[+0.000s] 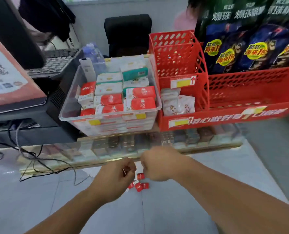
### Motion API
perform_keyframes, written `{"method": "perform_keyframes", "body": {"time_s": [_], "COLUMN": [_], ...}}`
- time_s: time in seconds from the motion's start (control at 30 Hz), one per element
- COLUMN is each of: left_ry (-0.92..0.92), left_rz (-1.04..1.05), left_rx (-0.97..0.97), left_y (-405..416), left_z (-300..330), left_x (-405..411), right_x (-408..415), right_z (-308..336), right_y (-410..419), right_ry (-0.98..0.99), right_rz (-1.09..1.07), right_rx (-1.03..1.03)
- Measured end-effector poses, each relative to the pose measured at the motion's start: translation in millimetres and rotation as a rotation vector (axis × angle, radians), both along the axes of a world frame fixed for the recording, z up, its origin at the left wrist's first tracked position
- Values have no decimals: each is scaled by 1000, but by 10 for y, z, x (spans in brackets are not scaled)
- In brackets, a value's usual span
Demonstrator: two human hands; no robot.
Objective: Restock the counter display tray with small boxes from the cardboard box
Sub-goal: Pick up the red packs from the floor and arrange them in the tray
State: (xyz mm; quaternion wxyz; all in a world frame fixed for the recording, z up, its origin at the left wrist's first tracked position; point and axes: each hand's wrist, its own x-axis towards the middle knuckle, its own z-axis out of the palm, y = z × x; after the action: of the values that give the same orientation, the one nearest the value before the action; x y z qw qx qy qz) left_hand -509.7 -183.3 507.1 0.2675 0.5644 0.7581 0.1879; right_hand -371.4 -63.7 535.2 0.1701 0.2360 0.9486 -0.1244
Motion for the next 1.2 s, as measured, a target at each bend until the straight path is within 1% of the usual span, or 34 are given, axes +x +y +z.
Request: {"method": "perform_keyframes", "body": {"time_s": [0.07,0.17,0.27,0.4,0.5,0.63,0.73,0.87,0.97,1.07,1.2], "left_ry": [42,91,166,262,352,498,525,515,542,586,623], "left_rz": [-104,-268,-335,-323,-335,-346,-302,-302,-331,-383,-453], "left_rx": [-169,-402,-552,-616,-646,-626,-570,-490,-436,-372,-362], "left_y": [-25,-52,-61,-17,38,184,334,554,644,683,729], "left_z": [-513,-1451,-2469,-3918,-5010,-6402,-7258,-8019,-8448,-8744,-8929], "left_x": [-20,-102,-191,-264,-359,-585,-742,-860,-904,-917,-930], "right_x": [159,359,513,642,658,534,292,-157,-431,-566,-710], "right_z": [-527,-1437,-2440,-3900,-5073,-6578,-7483,-8268,-8695,-9029,-9340], "right_y": [-13,-58,-100,-185,-221,-200,-109,25,76,111,143], "right_ry": [-23,-30,-46,-78,-56,-13,23,47,72,73,-8], "right_rz": [-72,-205,-332,-457,-525,-605,-613,-588,-577,-591,-571], "right_rx": [-59,-149,-206,-247,-258,-262,-238,-203,-164,-131,-178]}}
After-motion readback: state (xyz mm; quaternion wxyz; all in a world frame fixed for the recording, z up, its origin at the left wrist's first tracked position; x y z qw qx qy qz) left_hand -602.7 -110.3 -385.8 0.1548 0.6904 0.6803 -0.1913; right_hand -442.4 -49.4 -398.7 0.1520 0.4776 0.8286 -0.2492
